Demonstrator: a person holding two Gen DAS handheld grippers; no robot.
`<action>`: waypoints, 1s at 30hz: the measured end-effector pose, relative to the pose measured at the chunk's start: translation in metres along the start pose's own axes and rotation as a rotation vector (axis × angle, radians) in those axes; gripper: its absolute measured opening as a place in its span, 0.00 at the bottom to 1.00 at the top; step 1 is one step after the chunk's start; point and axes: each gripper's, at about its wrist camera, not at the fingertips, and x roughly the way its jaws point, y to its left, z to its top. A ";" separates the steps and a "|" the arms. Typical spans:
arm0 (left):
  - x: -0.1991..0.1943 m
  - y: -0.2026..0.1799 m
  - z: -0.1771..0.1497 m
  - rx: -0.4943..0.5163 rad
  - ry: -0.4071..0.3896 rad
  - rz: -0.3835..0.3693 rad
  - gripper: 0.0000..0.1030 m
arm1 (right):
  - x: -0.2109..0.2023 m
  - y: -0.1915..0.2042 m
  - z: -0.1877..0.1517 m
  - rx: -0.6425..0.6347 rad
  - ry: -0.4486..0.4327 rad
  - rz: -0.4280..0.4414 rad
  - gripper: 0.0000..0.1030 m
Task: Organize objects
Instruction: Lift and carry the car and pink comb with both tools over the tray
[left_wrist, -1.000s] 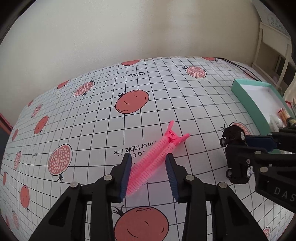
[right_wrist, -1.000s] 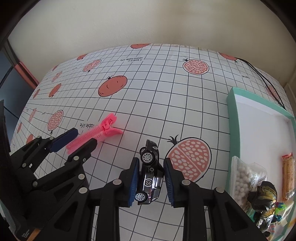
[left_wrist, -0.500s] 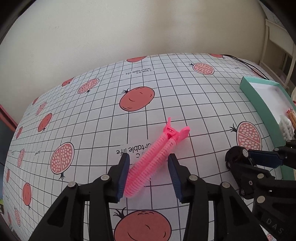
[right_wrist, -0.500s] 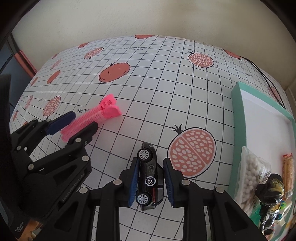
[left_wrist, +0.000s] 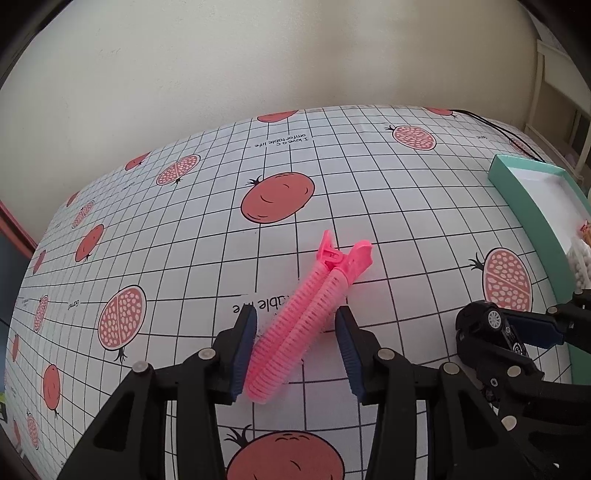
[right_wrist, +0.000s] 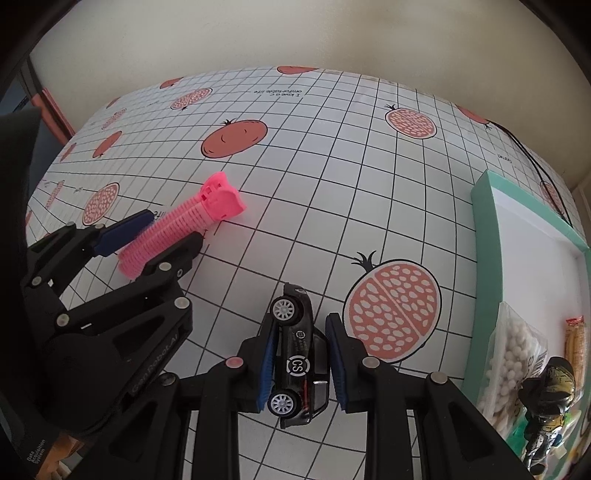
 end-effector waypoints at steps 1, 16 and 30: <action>0.000 0.001 0.000 -0.002 0.000 -0.001 0.44 | 0.000 0.000 0.000 -0.001 0.000 -0.002 0.27; -0.012 0.019 -0.007 -0.097 0.044 -0.007 0.29 | -0.020 -0.003 -0.013 -0.009 0.000 0.050 0.27; -0.070 0.005 -0.008 -0.134 0.033 0.004 0.28 | -0.080 -0.031 -0.042 0.022 -0.064 0.102 0.27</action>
